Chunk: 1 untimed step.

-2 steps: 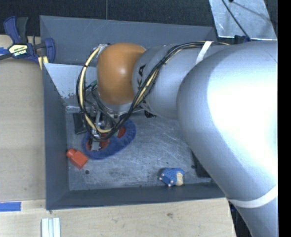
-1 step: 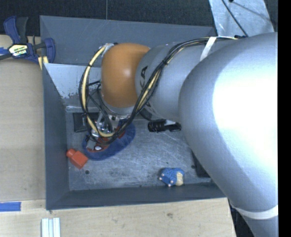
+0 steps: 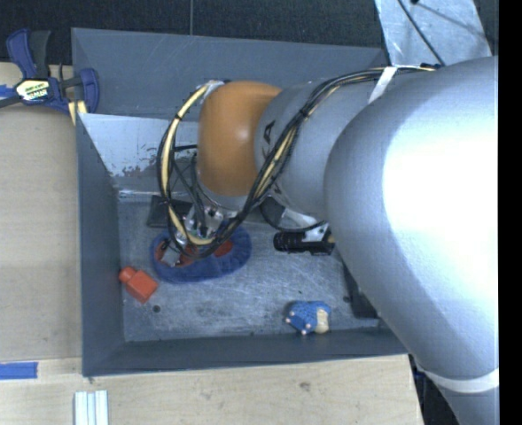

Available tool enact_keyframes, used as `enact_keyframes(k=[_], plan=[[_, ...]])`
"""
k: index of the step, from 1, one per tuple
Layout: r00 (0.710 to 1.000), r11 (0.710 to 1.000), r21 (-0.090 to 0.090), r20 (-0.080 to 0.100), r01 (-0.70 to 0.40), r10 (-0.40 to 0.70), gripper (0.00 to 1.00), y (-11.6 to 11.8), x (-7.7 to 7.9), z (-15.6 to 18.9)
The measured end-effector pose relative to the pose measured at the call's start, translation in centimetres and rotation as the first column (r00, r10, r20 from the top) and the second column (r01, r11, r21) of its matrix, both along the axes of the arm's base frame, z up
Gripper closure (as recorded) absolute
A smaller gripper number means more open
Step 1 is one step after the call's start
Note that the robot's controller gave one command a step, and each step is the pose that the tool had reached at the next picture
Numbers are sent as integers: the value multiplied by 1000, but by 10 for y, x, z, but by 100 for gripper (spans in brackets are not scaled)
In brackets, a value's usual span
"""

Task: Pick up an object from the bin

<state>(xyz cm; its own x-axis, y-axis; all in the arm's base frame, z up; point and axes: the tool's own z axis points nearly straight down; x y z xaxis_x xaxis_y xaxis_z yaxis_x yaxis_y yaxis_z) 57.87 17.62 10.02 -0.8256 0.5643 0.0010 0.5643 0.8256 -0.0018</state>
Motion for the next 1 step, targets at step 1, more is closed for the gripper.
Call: enact_keyframes(k=[1], plan=[[977,977,6,3,215,-215,0,-15,-7,-28]])
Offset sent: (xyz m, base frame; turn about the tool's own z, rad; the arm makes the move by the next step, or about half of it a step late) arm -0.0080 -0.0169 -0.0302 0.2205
